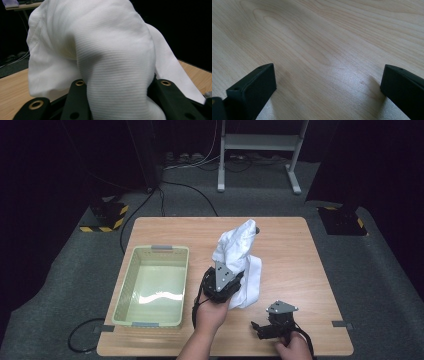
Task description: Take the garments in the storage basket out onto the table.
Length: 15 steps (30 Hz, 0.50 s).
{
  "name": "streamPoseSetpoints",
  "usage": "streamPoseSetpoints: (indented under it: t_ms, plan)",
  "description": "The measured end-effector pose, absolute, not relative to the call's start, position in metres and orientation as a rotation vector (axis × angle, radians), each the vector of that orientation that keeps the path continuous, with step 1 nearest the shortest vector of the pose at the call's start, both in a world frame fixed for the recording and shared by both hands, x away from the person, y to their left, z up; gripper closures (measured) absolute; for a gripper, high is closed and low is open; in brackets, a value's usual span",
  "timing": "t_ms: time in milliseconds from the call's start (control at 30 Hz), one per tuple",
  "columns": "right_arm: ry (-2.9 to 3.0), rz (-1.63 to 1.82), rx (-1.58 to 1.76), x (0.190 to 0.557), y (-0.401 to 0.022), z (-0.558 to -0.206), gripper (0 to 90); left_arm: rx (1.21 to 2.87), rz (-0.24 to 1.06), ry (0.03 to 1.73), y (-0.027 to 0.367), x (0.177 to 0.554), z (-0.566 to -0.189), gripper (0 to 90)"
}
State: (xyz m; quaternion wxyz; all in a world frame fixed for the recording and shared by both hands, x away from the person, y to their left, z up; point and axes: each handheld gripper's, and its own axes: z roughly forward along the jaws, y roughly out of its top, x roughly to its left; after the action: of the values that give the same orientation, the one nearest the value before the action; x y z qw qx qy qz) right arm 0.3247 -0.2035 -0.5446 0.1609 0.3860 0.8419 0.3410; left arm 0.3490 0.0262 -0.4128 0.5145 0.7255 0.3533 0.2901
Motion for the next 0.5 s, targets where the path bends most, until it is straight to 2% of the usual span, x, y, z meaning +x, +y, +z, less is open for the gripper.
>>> streamPoseSetpoints:
  t_ms: [500]
  plan:
    - [2.403,0.974,1.103,0.325,-0.203,-0.545,0.0,1.792,0.670,0.889,0.019,0.357,-0.437,63.3]
